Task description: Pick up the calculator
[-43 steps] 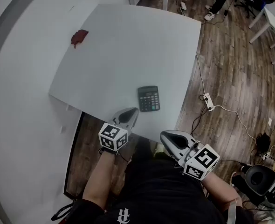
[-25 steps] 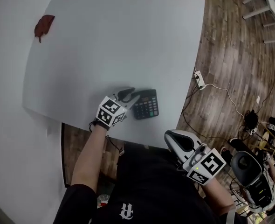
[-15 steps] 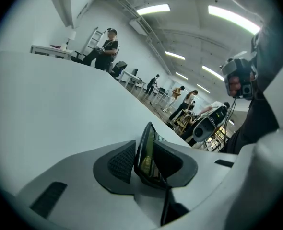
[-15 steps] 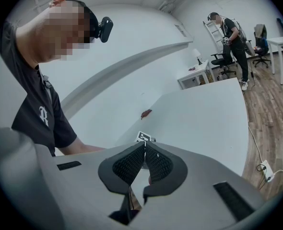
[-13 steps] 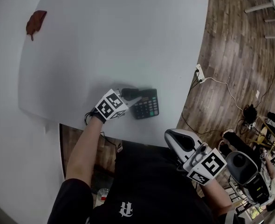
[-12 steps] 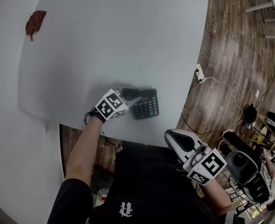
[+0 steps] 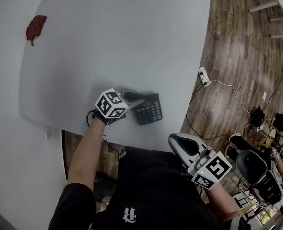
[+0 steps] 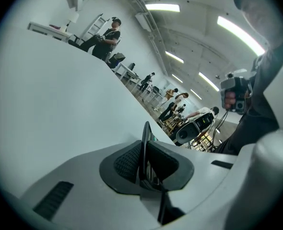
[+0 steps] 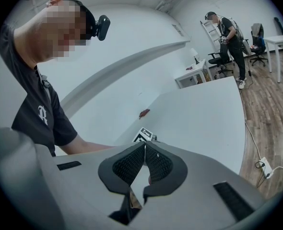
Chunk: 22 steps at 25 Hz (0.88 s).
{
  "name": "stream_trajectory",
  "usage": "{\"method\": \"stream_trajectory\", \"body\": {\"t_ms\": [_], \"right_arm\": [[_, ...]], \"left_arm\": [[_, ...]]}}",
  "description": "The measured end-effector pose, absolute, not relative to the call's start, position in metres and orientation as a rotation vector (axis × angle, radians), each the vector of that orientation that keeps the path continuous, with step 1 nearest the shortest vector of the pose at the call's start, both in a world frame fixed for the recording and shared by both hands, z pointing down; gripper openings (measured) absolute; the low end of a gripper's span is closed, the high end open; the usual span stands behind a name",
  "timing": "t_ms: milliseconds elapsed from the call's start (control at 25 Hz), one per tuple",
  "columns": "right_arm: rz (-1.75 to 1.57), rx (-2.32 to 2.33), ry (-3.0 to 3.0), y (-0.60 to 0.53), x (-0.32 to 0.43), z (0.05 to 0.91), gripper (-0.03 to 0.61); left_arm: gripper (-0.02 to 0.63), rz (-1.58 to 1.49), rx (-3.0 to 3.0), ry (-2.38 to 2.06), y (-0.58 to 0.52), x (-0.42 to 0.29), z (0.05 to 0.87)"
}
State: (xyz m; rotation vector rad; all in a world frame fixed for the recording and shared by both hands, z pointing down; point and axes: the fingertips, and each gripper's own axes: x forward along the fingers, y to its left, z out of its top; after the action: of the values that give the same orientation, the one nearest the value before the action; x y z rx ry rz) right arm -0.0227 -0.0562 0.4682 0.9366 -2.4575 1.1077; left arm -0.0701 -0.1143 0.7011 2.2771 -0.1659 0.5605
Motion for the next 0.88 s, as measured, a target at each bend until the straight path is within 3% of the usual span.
{"method": "stream_trajectory", "body": {"t_ms": [360,880], "right_arm": [[1.087,0.915,-2.523,-0.046,-0.019,0.460,0.015],[0.883,0.677,-2.744,0.002,-0.006,0.396,0.014]], "left_arm": [[0.040,0.546,2.289,-0.280,-0.099,-0.077,0.663],[0.040,0.419,2.407,-0.532,-0.045,-0.074,0.517]]}}
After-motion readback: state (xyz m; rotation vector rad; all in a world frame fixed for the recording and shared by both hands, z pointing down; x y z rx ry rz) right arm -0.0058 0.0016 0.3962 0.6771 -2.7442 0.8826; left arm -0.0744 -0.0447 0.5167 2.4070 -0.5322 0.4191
